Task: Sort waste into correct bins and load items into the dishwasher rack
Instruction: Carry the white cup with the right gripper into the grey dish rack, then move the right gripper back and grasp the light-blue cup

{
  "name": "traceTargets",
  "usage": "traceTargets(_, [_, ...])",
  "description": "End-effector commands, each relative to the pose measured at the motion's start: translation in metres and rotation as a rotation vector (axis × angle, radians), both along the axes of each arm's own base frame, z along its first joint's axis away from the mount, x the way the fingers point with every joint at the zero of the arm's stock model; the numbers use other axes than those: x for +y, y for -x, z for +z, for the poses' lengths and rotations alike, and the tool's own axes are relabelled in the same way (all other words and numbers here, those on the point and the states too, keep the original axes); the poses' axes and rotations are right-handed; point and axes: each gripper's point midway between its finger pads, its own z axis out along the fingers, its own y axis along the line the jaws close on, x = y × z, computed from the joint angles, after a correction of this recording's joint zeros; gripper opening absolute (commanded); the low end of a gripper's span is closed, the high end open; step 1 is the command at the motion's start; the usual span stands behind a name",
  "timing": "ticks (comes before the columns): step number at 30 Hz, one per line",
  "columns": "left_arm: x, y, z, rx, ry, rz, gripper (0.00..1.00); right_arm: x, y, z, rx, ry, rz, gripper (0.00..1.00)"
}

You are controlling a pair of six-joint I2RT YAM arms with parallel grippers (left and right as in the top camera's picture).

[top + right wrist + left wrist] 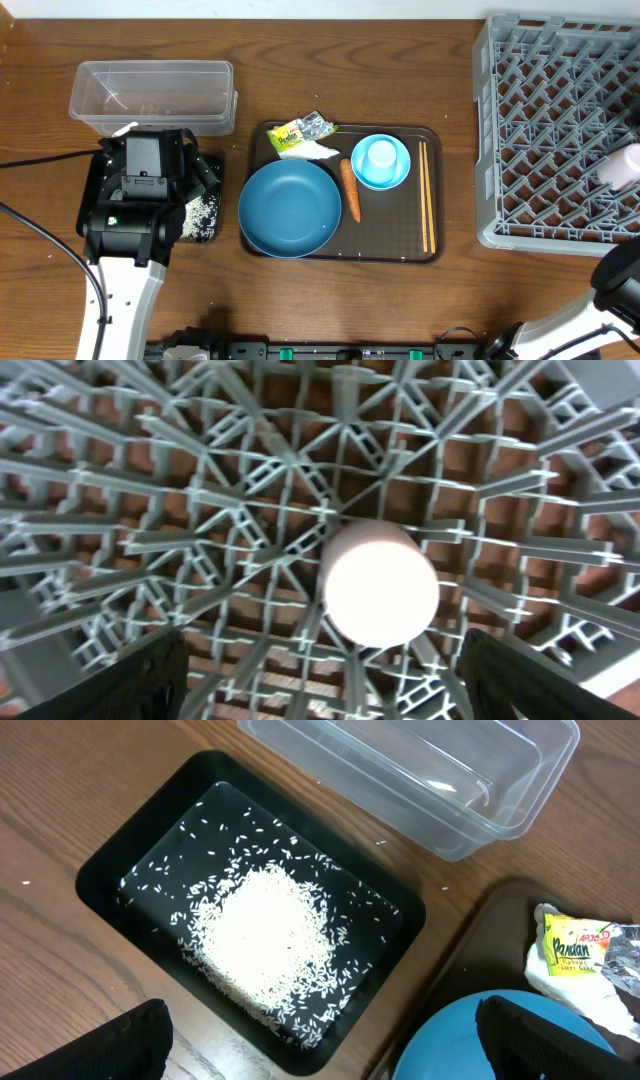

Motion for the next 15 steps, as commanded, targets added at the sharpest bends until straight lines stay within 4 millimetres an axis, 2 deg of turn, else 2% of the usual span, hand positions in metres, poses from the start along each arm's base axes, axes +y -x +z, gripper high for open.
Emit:
traceTargets(1, [0.003, -0.001, 0.006, -0.015, -0.006, 0.018, 1.00, 0.036, -0.017, 0.043, -0.134, -0.025, 0.084, 0.85])
traceTargets(5, [0.003, -0.001, 0.006, -0.015, -0.006, 0.018, 1.00, 0.102, -0.039, 0.077, -0.277, -0.146, 0.268, 0.84])
traceTargets(8, [0.003, -0.001, 0.006, -0.015, -0.005, 0.018, 1.00, 0.160, -0.050, 0.088, -0.316, -0.227, 0.411, 0.82])
traceTargets(11, [0.003, -0.001, 0.006, -0.015, -0.006, 0.018, 1.00, 0.223, -0.057, 0.082, -0.273, -0.248, 0.561, 0.82])
traceTargets(15, [0.003, -0.001, 0.006, -0.015, -0.006, 0.018, 1.00, 0.308, -0.056, 0.054, -0.165, -0.238, 0.738, 0.84])
